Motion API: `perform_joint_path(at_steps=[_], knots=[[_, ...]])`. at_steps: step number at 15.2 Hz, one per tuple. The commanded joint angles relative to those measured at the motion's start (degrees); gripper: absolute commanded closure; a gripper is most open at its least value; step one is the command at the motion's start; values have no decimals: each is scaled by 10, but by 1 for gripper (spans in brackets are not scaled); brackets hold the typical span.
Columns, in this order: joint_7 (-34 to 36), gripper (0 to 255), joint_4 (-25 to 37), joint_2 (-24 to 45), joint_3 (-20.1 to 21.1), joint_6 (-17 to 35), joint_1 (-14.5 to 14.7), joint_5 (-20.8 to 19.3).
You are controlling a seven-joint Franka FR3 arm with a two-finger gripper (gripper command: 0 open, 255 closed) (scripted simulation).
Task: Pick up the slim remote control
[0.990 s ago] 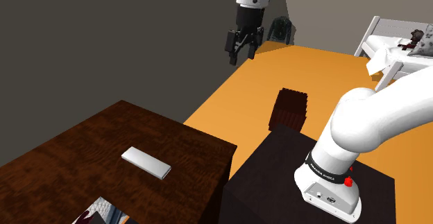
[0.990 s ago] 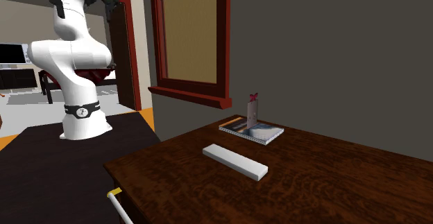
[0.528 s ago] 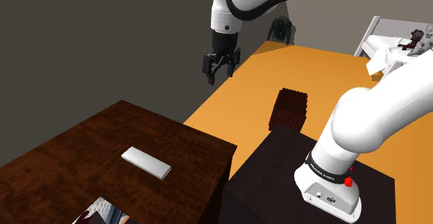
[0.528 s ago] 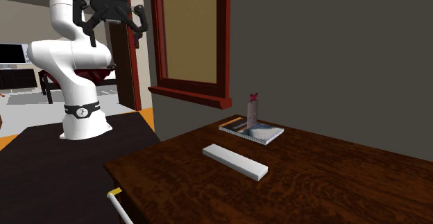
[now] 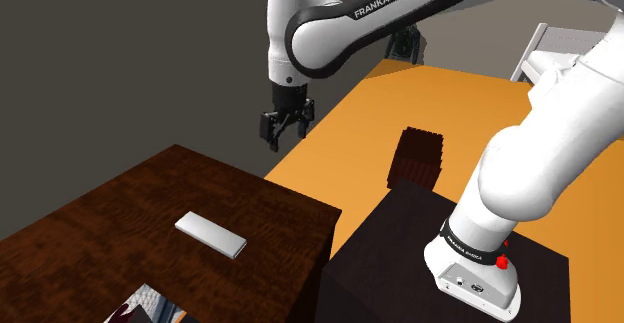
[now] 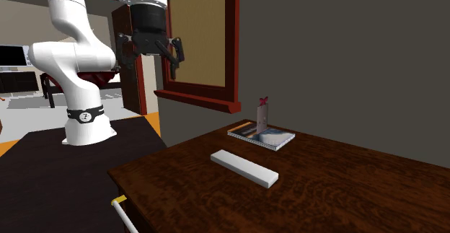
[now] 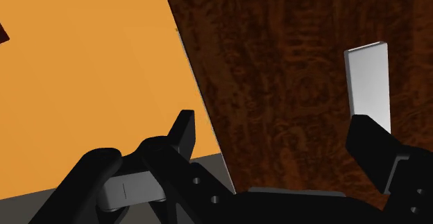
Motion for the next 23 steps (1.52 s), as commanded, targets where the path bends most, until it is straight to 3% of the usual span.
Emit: perform_joint_path(at_steps=[1,10,17,23], knots=[[17,0,17,43,14,26,2,-11],[106,0,109,239,45,113,32,-99],[165,0,220,393,30,140,87,-172],[189,0,339,518,10,140,139,-209]])
